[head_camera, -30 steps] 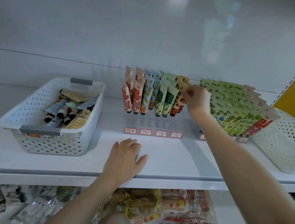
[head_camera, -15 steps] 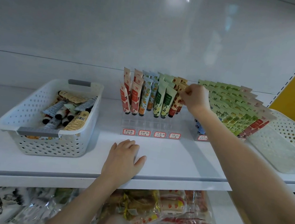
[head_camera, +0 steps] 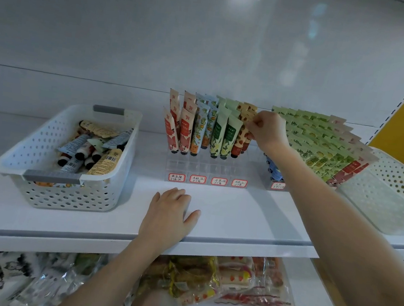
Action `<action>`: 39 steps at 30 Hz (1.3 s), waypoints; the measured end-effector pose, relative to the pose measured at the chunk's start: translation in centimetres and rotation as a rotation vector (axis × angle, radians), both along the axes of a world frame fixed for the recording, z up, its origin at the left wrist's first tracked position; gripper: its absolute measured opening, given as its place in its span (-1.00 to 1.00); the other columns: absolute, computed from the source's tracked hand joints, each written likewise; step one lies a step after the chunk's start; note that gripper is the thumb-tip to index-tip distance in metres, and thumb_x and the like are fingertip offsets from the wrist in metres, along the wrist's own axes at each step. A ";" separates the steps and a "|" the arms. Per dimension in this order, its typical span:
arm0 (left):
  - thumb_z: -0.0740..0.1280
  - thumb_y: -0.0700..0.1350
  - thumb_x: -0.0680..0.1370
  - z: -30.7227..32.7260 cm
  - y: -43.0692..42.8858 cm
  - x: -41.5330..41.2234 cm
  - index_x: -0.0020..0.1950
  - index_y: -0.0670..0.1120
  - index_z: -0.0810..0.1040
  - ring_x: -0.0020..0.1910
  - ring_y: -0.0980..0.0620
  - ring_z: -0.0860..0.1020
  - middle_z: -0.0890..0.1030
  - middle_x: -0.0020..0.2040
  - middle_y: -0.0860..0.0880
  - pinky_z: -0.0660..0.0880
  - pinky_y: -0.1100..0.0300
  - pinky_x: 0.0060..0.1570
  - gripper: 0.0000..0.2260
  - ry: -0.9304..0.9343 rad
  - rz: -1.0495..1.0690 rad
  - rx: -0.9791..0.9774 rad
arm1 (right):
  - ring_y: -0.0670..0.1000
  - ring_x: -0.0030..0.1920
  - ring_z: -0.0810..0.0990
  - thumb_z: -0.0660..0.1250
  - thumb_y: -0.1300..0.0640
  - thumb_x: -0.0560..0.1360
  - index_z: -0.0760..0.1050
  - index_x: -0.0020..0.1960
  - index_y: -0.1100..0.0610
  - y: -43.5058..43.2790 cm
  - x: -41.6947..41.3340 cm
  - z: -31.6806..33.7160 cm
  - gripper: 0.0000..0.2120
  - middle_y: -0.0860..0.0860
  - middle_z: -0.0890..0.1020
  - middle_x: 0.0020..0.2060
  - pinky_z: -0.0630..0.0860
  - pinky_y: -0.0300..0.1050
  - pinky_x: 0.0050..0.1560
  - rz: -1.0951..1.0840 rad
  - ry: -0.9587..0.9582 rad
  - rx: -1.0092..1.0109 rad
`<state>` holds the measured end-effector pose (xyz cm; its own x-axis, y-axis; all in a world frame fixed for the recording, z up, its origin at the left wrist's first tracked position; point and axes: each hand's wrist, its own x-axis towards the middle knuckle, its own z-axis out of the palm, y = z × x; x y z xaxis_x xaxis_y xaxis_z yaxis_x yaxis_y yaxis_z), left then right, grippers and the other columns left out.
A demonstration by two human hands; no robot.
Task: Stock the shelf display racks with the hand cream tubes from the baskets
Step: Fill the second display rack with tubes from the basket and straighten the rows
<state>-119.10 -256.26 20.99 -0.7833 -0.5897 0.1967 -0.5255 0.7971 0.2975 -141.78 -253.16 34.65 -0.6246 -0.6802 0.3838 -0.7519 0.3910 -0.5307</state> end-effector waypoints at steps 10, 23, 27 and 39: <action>0.09 0.14 0.59 -0.1 0.0 -0.1 0.23 -0.07 0.47 0.28 0.10 0.37 0.47 0.27 0.04 0.22 0.17 0.31 -0.61 0.012 0.003 -0.013 | -0.05 -0.42 0.40 0.23 0.23 0.55 0.44 -0.21 0.24 -0.1 0.6 -0.2 -0.83 0.14 0.56 -0.29 0.32 -0.35 -0.41 -0.007 0.052 -0.005; 0.08 0.15 0.58 -0.1 0.0 0.0 0.19 -0.10 0.49 0.26 0.08 0.39 0.48 0.25 0.02 0.24 0.15 0.29 -0.60 0.031 -0.001 -0.006 | 0.20 -0.15 0.65 0.25 0.27 0.53 0.50 -0.14 0.40 -0.2 0.5 -0.4 -0.82 0.32 0.63 -0.19 0.59 0.06 -0.04 -0.007 -0.034 0.017; -0.10 0.24 0.49 0.0 0.2 0.0 0.12 -0.10 0.52 0.19 0.06 0.44 0.53 0.17 0.02 0.29 0.14 0.23 -0.42 0.044 -0.012 -0.002 | 0.12 -0.25 0.57 0.25 0.27 0.52 0.44 -0.28 0.29 -0.7 0.4 -0.4 -0.79 0.30 0.63 -0.19 0.52 -0.11 -0.23 -0.029 -0.012 0.034; 0.09 0.13 0.58 -0.2 0.0 -0.1 0.13 -0.08 0.50 0.16 0.09 0.43 0.52 0.15 0.05 0.31 0.13 0.26 -0.64 0.029 -0.002 -0.009 | 0.21 -0.18 0.57 0.23 0.30 0.53 0.47 -0.10 0.36 0.0 0.7 -0.8 -0.88 0.31 0.59 -0.18 0.53 0.01 -0.11 -0.047 -0.003 0.015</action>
